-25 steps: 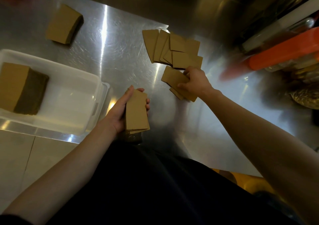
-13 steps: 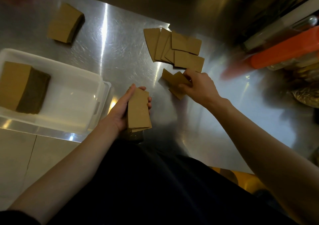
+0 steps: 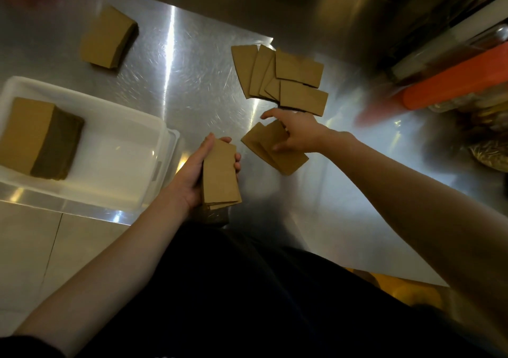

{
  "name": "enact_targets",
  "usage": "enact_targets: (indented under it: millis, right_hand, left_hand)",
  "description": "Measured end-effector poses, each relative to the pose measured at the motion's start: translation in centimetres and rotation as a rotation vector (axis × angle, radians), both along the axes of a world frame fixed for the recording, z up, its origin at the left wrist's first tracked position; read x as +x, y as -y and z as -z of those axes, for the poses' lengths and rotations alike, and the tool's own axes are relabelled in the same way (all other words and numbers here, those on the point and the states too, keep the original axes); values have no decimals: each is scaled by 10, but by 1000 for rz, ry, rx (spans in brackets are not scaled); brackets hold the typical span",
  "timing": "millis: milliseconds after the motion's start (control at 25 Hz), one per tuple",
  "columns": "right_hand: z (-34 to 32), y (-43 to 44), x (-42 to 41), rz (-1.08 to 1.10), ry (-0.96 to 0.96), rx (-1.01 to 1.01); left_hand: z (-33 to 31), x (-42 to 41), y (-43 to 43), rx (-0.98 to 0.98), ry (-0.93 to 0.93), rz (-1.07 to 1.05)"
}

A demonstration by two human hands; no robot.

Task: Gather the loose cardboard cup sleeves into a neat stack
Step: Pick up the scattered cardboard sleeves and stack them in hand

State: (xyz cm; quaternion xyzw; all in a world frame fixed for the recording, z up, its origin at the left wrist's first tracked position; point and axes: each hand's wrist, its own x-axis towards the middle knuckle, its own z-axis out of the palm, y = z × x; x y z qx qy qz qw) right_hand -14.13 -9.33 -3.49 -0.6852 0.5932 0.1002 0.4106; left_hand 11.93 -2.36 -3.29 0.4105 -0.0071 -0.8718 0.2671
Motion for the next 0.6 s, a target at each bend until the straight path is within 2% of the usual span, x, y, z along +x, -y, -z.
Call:
enact_targets:
  millis: [120,280,400,600]
  right_hand:
    - [7,11,15,-200,-112,-29]
    - [5,14,26,-424,-252,-240]
    - [2,11,29,-450,-239,-338]
    - [0,-1,31,-373,-176,-244]
  left_hand:
    - [-2,0,0,-9,17,-5]
    - [-3,0,-1,-15,27,-5]
    - [-2,0,0,-5,8,-12]
    - [-2,-1,0,-13,-10,0]
